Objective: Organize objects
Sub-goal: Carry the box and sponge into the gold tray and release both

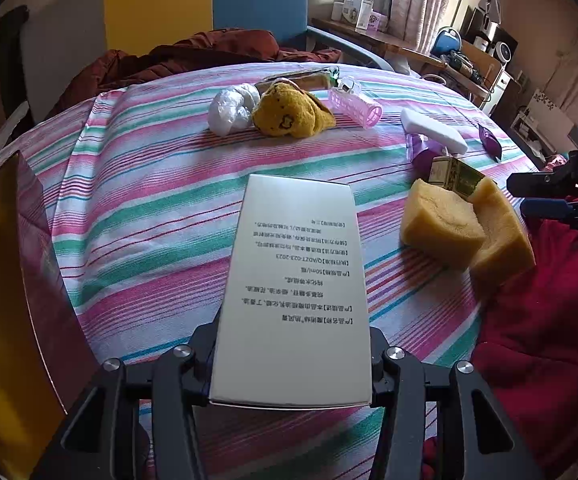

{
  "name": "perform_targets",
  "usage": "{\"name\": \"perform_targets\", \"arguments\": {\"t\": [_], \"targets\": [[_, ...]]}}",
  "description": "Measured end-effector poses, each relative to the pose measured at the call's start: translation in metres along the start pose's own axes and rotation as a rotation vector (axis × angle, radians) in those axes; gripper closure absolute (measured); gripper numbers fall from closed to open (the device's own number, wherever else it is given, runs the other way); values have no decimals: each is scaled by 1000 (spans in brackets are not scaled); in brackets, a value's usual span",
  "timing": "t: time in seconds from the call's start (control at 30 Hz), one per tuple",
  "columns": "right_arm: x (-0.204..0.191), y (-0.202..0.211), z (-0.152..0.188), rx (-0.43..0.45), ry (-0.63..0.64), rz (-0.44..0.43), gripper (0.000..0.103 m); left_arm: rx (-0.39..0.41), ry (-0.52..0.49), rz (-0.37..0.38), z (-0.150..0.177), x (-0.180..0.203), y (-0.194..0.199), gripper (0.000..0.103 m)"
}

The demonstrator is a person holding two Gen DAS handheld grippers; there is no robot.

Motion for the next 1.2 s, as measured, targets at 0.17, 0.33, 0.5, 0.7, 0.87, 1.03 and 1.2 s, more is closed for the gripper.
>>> {"name": "perform_targets", "arguments": {"t": [0.17,0.33,0.5,0.7,0.87,1.03,1.2], "targets": [[2,-7,1,-45,-3,34,46,8,-8,-7,1,1,0,51],[-12,-18,4,-91,42,79,46,6,-14,-12,1,1,-2,51],[-18,-24,5,-113,66,61,48,13,-31,-21,2,2,-1,52],[-15,-20,6,-98,34,-38,57,33,-8,2,6,2,14,52],[-17,-2,7,-9,40,-32,69,98,-2,5,5,0,44,52],[-28,14,17,47,104,6,76,158,12,6,4,-7,73,52],[-45,37,12,116,155,26,76,191,57,5,9,-25,94,52]]}}
Point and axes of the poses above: each gripper's, at about its wrist camera, not at the fingertips, and y roughly against the way its jaws point, x to its right, z to its underside, the point moved 7 cm from there along -y, roughly the way its jaws point, and after that the axes turned 6 degrees about -x, right-handed, at the moved point
